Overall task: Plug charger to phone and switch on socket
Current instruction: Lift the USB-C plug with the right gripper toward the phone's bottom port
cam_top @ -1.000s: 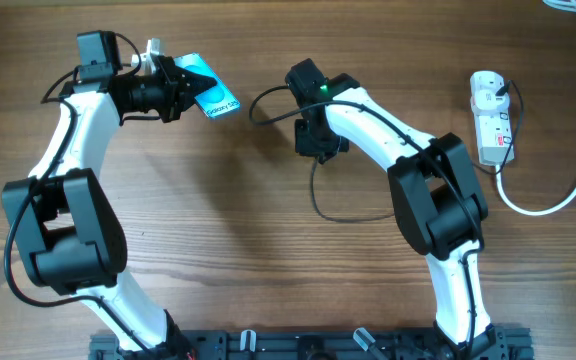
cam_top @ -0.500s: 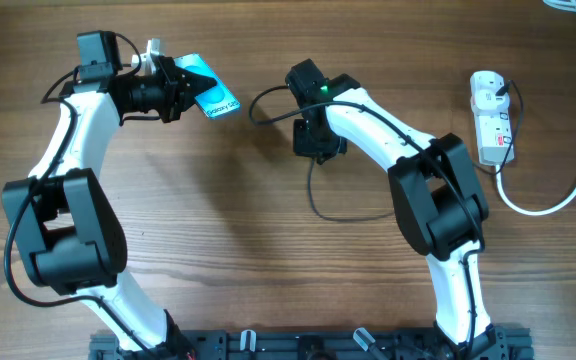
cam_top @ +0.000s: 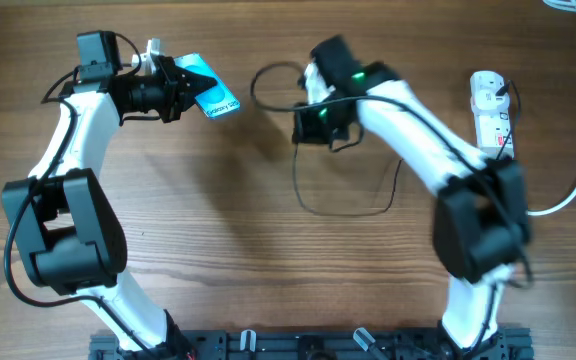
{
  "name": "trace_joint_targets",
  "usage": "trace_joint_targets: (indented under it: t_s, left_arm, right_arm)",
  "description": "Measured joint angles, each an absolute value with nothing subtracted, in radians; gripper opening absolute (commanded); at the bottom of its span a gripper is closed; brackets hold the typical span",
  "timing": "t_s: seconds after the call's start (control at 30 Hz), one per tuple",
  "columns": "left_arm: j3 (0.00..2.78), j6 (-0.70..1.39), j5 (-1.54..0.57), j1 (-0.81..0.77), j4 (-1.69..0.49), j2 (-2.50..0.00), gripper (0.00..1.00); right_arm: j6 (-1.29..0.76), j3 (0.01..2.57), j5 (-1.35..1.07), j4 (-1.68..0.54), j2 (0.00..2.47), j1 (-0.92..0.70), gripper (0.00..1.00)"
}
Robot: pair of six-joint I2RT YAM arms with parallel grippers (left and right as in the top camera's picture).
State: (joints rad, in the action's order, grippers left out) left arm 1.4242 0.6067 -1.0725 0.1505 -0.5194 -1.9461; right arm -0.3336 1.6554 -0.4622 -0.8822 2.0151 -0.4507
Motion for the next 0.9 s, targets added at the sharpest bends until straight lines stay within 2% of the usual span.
trace_joint_targets:
  t_s: [0.2, 0.57, 0.9]
  left_arm:
    - [1.425, 0.577, -1.140, 0.150, -0.519, -1.946, 0.04]
    - [1.425, 0.442, -1.421, 0.150, -0.519, -1.945, 0.04]
    - [1.425, 0.373, -1.520, 0.097, -0.490, -1.945, 0.04]
  right_arm:
    - [-0.156, 1.658, -0.659, -0.999, 1.801, -0.392, 0.05]
    - [0.105, 1.584, -1.028, -1.002, 1.785, -0.384, 0.05]
    - [0.060, 1.362, -1.092, -0.813, 1.691, -0.384, 0.05]
